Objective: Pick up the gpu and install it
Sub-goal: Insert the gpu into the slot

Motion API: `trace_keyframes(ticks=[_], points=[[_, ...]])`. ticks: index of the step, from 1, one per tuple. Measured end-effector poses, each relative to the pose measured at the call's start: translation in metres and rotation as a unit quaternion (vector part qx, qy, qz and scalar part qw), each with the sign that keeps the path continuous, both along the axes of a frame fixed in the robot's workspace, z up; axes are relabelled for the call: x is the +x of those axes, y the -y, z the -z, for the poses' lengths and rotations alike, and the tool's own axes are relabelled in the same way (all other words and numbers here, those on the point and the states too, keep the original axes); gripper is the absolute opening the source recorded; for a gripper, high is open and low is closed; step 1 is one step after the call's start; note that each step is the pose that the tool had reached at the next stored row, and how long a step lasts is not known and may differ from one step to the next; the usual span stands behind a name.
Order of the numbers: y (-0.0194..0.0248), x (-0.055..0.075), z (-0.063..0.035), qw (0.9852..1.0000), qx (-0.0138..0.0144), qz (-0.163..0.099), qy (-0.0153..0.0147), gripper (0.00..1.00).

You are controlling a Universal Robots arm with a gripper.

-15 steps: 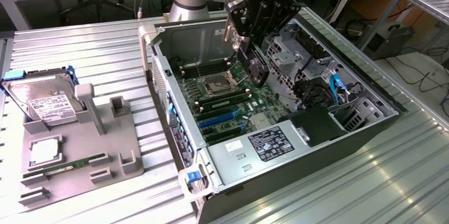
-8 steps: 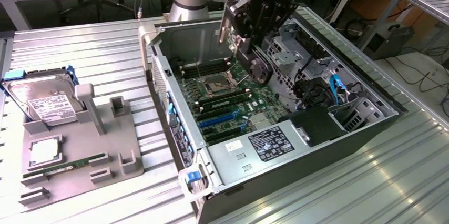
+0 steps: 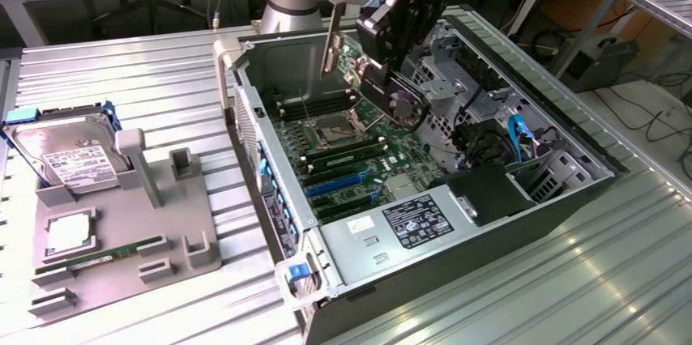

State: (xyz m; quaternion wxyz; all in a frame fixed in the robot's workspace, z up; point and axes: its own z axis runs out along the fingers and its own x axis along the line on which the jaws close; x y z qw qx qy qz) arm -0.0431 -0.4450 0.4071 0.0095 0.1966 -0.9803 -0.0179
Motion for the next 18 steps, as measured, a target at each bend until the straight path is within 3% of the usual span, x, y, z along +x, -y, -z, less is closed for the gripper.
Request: trace_keyframes(ticks=[4,8,13,16,18], points=[[0.0000,0.0000,0.0004,0.9992,0.0007,-0.039,0.0000,0.26],[0.0000,0.0000,0.0008,0.9971,0.0012,-0.076,0.0000,0.26],[0.0000,0.0000,0.0014,0.9923,0.0018,-0.124,0.0000,0.26],[0.0000,0.0000,0.0018,0.9884,0.0021,-0.152,0.0000,0.26],[0.0000,0.0000,0.0021,0.9848,0.0024,-0.174,0.0000,0.26]])
